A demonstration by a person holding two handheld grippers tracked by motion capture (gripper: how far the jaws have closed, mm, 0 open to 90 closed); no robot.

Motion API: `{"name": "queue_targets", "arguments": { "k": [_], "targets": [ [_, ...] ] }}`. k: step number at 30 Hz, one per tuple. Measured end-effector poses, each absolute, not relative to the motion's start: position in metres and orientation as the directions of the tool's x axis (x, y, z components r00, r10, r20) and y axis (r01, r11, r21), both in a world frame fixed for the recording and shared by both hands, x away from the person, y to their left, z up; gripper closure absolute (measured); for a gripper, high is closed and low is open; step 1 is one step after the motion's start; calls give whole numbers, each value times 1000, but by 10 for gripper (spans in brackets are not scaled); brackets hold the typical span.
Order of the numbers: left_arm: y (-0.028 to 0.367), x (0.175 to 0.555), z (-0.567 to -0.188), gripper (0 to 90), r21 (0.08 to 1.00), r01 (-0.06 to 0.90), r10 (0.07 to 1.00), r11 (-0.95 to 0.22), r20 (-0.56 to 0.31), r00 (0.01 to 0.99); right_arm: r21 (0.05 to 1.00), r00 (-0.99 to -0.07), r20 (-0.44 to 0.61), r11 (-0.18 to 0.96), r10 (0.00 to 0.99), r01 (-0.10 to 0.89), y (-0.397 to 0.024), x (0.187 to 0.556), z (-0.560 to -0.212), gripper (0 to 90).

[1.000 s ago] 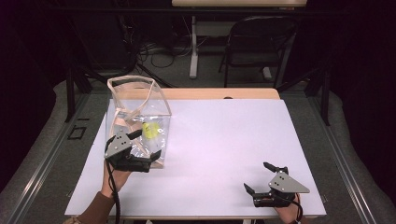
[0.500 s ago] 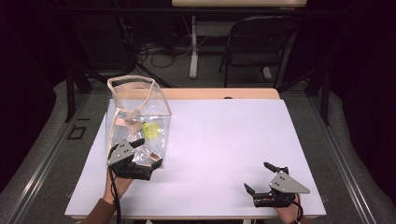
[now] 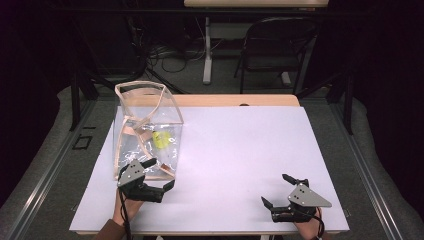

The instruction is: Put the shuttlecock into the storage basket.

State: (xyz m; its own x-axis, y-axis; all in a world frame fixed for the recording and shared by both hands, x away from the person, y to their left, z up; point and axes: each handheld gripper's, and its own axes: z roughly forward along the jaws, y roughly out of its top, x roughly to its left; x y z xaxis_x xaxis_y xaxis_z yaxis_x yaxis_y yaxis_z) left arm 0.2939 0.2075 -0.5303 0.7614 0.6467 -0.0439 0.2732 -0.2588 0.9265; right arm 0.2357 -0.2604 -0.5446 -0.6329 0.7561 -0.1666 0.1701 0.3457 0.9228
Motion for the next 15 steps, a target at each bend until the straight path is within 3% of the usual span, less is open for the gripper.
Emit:
{"name": "queue_targets", "arguments": {
  "k": [15],
  "targets": [
    [215, 282, -549, 0, 914, 311, 666, -259, -64, 743, 921, -633, -168, 349, 755, 172, -261, 235, -544, 22]
  ]
}}
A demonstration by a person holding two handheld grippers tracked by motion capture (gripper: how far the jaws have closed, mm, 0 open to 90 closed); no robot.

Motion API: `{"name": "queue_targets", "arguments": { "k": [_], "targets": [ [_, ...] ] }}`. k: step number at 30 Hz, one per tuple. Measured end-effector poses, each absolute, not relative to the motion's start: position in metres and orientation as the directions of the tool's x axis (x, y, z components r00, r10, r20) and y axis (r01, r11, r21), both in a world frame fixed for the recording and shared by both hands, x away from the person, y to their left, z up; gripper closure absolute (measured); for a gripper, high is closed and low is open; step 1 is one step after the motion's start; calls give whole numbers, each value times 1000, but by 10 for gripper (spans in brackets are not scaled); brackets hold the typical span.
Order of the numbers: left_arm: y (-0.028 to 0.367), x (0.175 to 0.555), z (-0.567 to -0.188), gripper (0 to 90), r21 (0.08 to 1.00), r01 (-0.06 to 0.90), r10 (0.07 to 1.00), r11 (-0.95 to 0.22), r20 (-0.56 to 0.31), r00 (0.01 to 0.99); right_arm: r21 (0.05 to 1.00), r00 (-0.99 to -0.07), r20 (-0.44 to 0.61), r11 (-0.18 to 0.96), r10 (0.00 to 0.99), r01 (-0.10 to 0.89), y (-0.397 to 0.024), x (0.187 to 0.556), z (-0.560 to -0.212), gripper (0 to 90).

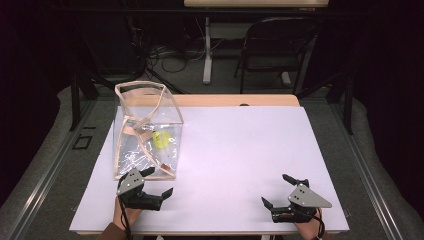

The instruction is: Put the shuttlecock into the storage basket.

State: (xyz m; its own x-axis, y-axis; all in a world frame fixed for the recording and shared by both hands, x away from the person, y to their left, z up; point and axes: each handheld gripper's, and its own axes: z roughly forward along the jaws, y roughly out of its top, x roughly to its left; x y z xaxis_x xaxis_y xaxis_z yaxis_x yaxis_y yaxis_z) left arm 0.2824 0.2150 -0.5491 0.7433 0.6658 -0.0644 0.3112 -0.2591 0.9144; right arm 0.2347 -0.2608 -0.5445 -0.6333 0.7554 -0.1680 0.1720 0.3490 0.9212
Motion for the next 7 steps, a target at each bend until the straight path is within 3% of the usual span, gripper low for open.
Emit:
{"name": "queue_targets", "arguments": {
  "k": [7],
  "targets": [
    [213, 284, -550, 0, 911, 313, 661, -268, -62, 748, 923, -633, -166, 345, 756, 170, -262, 235, -545, 22]
  ]
}}
